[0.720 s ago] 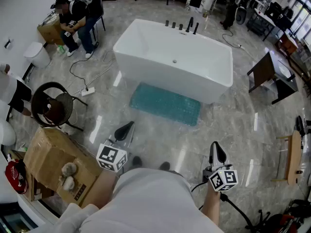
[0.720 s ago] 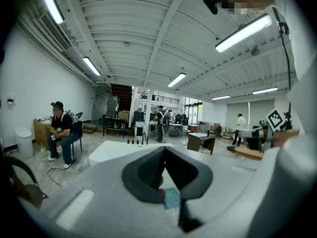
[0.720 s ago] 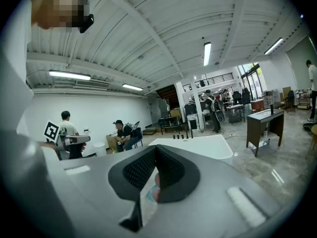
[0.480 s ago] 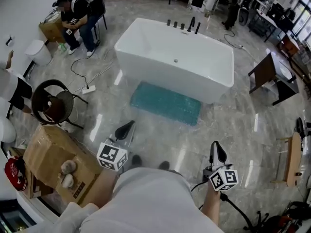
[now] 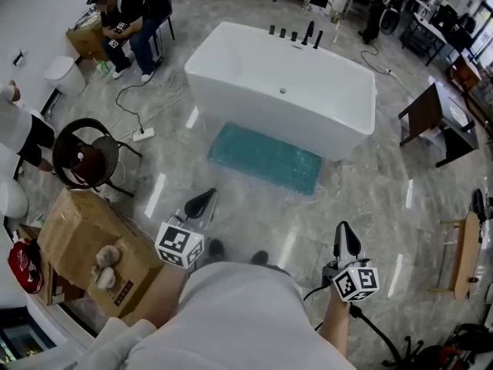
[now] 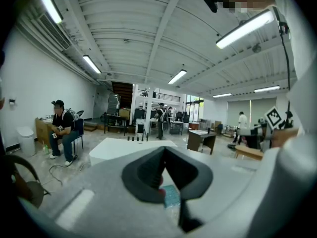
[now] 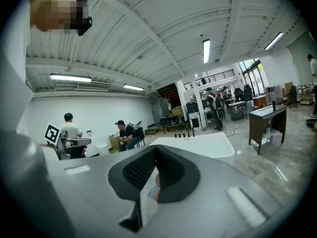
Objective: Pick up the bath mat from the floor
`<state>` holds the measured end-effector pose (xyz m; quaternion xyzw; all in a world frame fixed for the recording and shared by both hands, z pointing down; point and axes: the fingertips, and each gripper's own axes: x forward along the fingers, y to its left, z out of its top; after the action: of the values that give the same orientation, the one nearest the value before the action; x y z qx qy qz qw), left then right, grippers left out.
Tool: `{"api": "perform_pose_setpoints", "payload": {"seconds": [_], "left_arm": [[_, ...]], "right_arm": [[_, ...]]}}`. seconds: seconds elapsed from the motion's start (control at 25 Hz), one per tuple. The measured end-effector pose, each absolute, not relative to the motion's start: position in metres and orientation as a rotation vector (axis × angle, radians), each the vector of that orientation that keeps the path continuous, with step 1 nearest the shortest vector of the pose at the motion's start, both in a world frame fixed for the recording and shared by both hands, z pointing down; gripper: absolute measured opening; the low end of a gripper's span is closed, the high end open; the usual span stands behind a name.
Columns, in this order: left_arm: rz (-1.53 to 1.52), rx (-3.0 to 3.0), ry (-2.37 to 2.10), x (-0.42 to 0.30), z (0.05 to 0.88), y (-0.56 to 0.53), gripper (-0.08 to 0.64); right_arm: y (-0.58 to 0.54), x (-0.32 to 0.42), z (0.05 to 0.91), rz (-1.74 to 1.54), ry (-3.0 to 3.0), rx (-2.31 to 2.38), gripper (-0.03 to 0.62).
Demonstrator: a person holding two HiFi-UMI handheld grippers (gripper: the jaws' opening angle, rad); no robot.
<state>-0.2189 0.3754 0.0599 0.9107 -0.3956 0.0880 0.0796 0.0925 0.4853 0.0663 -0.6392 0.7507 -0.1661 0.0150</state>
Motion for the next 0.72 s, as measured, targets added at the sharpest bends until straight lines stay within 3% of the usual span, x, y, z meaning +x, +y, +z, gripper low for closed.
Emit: {"api": "perform_pose_setpoints", "payload": {"seconds": [0.72], "left_arm": [[0.275, 2.698, -1.207, -0.128, 0.083, 0.412, 0.002]], "right_arm": [[0.496, 0.179, 0.095, -0.534, 2.486, -1.834, 0.005]]}}
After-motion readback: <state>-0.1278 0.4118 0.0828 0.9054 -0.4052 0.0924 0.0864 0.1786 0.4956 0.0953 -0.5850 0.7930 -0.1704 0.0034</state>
